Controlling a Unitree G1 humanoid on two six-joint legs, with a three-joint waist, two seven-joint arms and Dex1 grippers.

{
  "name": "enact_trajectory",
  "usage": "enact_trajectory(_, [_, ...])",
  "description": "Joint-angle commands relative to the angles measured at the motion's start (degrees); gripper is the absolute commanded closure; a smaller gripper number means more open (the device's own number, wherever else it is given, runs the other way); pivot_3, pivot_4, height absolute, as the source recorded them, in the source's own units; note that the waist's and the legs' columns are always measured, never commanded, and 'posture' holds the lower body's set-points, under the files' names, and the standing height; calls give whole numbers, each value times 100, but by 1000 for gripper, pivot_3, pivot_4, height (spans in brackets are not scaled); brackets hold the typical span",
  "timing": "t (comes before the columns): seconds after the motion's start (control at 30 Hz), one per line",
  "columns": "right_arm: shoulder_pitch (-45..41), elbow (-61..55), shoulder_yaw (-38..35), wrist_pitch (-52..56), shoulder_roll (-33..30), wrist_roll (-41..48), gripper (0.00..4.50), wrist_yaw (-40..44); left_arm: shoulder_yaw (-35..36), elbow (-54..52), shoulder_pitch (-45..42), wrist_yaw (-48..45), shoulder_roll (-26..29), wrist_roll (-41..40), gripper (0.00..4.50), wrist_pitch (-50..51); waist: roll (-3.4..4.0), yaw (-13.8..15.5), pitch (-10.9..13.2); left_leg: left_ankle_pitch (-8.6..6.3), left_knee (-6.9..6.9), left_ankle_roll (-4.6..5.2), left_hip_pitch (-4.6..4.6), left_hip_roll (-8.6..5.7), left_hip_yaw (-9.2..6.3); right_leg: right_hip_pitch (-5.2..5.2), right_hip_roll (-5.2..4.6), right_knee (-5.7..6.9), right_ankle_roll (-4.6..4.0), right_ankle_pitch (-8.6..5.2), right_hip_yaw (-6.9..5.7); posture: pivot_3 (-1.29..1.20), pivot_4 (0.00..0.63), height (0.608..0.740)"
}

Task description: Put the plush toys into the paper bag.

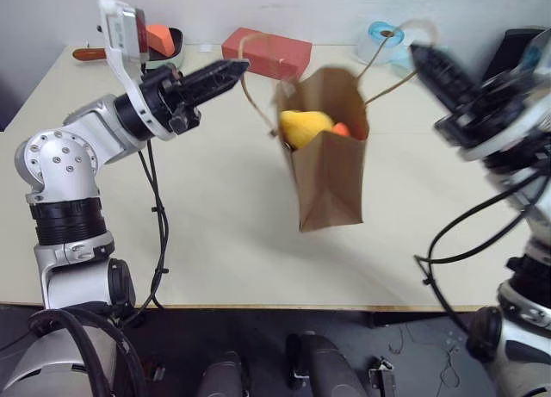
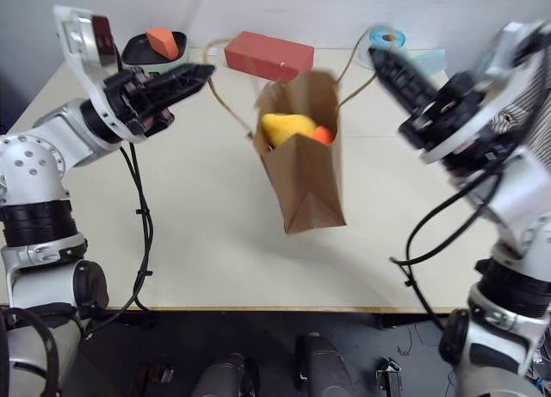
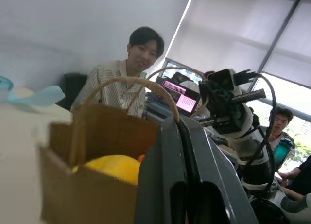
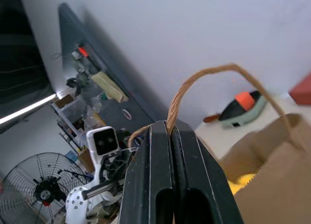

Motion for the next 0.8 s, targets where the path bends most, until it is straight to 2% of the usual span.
enact_trajectory(0.03, [237,-233,90,-60,-231,-145,4482,187,86,111,9,87,-98,160,4500,-285,-1,29,0,0,0,0,0,0,0,0,0,-1,0,0,0,0,150,740])
enact_trajectory(0.23, [609,-828,551,-83,-446,-893,4482,629,-291,91,214,-81,-373,620,4500,-718,-1,69,0,1,-1,2,-4,0,1,-1,0,-4,1,1,-1,0,150,740])
enact_trajectory(0.4, [713,-1462,1357,-291,-304,-2358,4482,833,-469,249,313,-279,-479,828,4500,-823,-1,58,0,1,-4,2,-2,0,1,-1,0,-4,1,1,-2,0,150,740])
enact_trajectory(0.53, [954,-1655,1560,-437,-377,-3048,4482,1307,-358,116,392,-270,-420,707,4500,-640,-1,74,0,1,0,2,-3,0,1,-2,0,-4,1,1,-2,0,150,740])
enact_trajectory(0.63, [1164,-1806,1465,-412,-518,-3101,3906,1674,-180,-300,606,-310,-245,360,3928,-269,-1,61,0,1,-7,2,-3,0,-1,-2,0,-9,1,1,-3,0,150,740])
enact_trajectory(0.8, [1580,-2010,853,-449,-955,-2918,2226,2172,224,-1384,1286,-361,446,-347,2410,455,-1,55,0,1,-10,2,-1,1,-3,-2,0,-7,1,1,-3,0,150,740])
